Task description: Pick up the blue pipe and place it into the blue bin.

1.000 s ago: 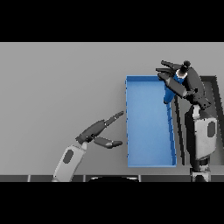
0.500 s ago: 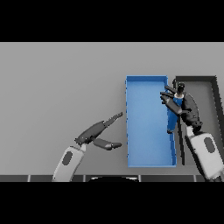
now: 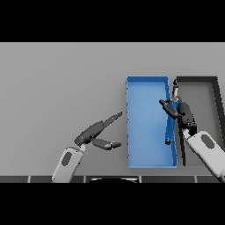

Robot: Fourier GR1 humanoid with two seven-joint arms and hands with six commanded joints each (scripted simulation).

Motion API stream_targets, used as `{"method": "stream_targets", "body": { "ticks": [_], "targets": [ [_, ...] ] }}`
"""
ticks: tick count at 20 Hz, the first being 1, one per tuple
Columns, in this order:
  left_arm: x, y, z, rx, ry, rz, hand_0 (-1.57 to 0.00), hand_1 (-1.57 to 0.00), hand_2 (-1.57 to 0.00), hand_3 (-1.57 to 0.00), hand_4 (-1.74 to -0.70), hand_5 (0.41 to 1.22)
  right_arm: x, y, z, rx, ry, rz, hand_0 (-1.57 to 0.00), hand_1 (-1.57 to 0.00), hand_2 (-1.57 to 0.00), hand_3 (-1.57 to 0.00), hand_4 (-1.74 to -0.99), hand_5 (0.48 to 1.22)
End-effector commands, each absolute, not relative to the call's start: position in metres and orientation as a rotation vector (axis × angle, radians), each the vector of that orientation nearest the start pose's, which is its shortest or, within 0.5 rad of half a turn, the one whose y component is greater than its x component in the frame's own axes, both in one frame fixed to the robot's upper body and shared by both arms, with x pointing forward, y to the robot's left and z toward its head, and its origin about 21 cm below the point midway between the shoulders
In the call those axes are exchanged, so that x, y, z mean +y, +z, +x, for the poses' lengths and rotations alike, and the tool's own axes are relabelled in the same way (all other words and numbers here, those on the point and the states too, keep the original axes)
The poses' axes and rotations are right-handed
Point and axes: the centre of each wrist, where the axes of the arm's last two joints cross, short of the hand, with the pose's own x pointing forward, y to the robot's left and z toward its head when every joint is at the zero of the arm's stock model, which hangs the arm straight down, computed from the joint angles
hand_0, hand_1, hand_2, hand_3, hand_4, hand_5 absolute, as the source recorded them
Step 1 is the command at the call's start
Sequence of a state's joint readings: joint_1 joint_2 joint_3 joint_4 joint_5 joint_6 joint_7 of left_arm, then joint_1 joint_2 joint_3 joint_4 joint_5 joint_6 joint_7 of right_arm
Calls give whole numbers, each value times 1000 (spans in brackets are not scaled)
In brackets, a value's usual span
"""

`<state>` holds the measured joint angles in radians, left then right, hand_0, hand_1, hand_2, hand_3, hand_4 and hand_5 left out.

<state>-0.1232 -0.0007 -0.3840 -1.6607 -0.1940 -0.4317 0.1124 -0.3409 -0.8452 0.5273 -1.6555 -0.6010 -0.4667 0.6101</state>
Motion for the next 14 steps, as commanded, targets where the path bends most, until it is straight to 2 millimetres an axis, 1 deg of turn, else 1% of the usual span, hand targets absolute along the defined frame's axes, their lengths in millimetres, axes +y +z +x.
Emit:
{"method": "stream_targets", "body": {
  "ticks": [1, 3, 5, 6, 7, 8, 9, 10, 14],
  "targets": [
    [124, 47, 250, -1554, -883, -423, 1, 1, 1, 1, -879, 430, -266, 107, 282, -1017, 253, -229, -383, -350, -350, -206, -1219, 1137],
    [123, 48, 249, -1551, -878, -435, 1, 1, 1, 1, -884, 429, -268, 106, 282, -956, 343, -248, -245, -223, -224, -131, -1142, 1030],
    [119, 47, 248, -1537, -879, -431, 1, 1, 1, 1, -886, 428, -266, 107, 281, -901, 426, -265, -156, -143, -143, -84, -1083, 934],
    [120, 47, 248, -1543, -880, -423, 1, 1, 1, 1, -886, 426, -266, 108, 283, -883, 446, -278, -125, -114, -114, -67, -1078, 898],
    [120, 49, 245, -1553, -874, -432, 1, 1, 1, 1, -885, 426, -261, 106, 282, -866, 464, -279, -100, -91, -91, -53, -1071, 868],
    [121, 49, 247, -1550, -878, -431, 1, 1, 1, 1, -885, 427, -260, 108, 282, -861, 475, -285, -80, -73, -73, -42, -1063, 846],
    [119, 49, 244, -1557, -880, -436, 1, 1, 1, 1, -885, 427, -257, 107, 283, -852, 502, -299, -63, -58, -58, -34, -1056, 817],
    [120, 48, 247, -1550, -881, -424, 1, 1, 1, 1, -885, 428, -257, 108, 285, -848, 526, -314, -51, -46, -46, -27, -1051, 787],
    [120, 47, 247, -1550, -881, -423, 1, 1, 1, 1, -888, 429, -255, 102, 284, -838, 526, -317, -20, -18, -18, -10, -1033, 696]
  ]
}}
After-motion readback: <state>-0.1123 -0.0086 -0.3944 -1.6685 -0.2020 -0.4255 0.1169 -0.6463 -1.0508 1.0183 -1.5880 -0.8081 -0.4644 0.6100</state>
